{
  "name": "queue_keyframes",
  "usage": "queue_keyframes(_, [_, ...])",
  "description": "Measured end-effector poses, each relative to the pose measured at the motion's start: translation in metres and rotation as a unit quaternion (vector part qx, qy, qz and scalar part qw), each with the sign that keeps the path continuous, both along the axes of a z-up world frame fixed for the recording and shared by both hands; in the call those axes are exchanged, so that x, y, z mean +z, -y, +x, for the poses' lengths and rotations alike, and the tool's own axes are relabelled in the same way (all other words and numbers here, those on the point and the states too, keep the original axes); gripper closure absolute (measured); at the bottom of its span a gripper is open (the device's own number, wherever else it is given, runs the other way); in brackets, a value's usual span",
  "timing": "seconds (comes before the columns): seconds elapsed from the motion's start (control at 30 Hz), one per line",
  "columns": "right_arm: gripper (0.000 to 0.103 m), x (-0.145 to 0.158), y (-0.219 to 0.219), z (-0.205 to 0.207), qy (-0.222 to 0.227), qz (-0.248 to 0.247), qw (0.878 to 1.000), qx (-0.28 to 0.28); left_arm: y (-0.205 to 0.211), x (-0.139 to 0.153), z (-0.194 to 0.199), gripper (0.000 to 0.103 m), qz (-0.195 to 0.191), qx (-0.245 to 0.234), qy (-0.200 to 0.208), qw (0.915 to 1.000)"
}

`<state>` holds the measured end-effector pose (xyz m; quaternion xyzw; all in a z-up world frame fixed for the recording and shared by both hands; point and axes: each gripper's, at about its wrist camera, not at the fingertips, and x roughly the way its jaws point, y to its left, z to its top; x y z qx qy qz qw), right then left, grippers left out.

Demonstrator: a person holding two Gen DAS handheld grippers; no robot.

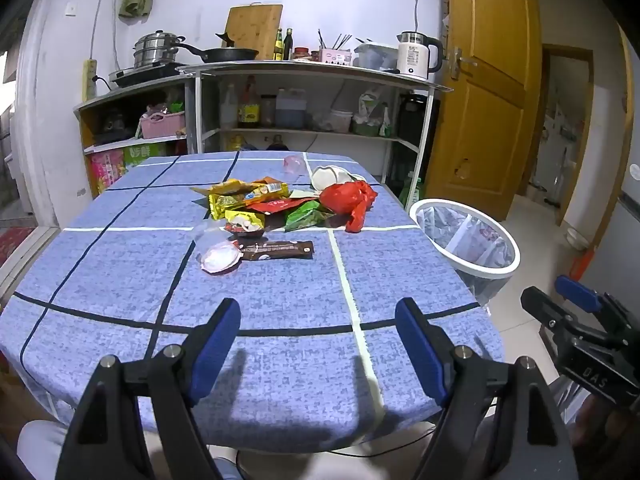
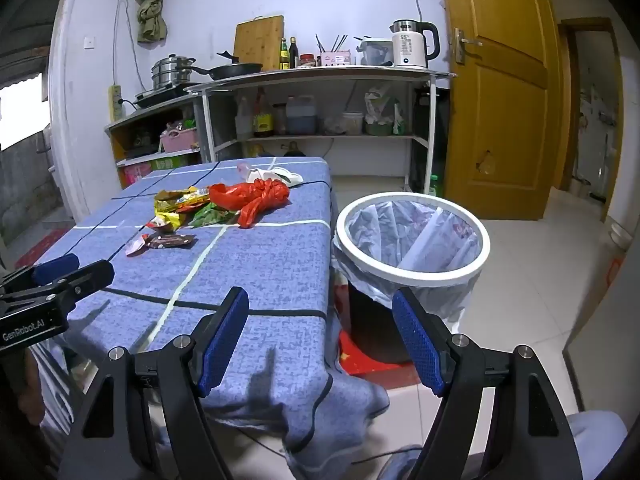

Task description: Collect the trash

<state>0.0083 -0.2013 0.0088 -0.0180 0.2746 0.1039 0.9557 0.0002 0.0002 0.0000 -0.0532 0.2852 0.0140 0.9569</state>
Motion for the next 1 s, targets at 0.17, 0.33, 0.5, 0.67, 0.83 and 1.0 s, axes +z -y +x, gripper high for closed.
queue_keyframes(0.17, [0.028,0.0012,0.0005,-0.0001,0.002,0.0,1.0,-0.001,0.0017,-0.0002,0.0002,0.022,0.003,-0.001,0.002,1.0])
queue_keyframes(0.33, [0.028,0.006,-0.0025,-0.0003,0.003,-0.002,1.0,0.0,-0.0018,0.0013,-0.0001,0.022,0.001,-0.001,0.005,1.0])
queue_keyframes(0.5, [0.028,0.0052,-0.0013,-0.0025,0.005,-0.001,1.0,-0.002,-0.0045,0.0046,-0.0032,0.022,-0.001,0.003,0.008,1.0])
queue_keyframes(0.67, [0.028,0.0026,-0.0011,-0.002,0.007,-0.002,1.0,-0.001,-0.0055,0.0035,-0.0035,0.022,-0.002,0.002,0.01,0.9999])
queue_keyframes(0.83, [0.028,0.0026,-0.0007,-0.0021,0.005,-0.001,1.0,0.0,-0.0057,0.0031,-0.004,0.022,-0.003,0.002,0.011,0.9999])
queue_keyframes(1.0, [0.028,0.0055,-0.0033,-0.001,0.005,-0.002,1.0,0.0,-0.0048,0.003,-0.0035,0.022,-0.004,0.002,0.01,0.9999])
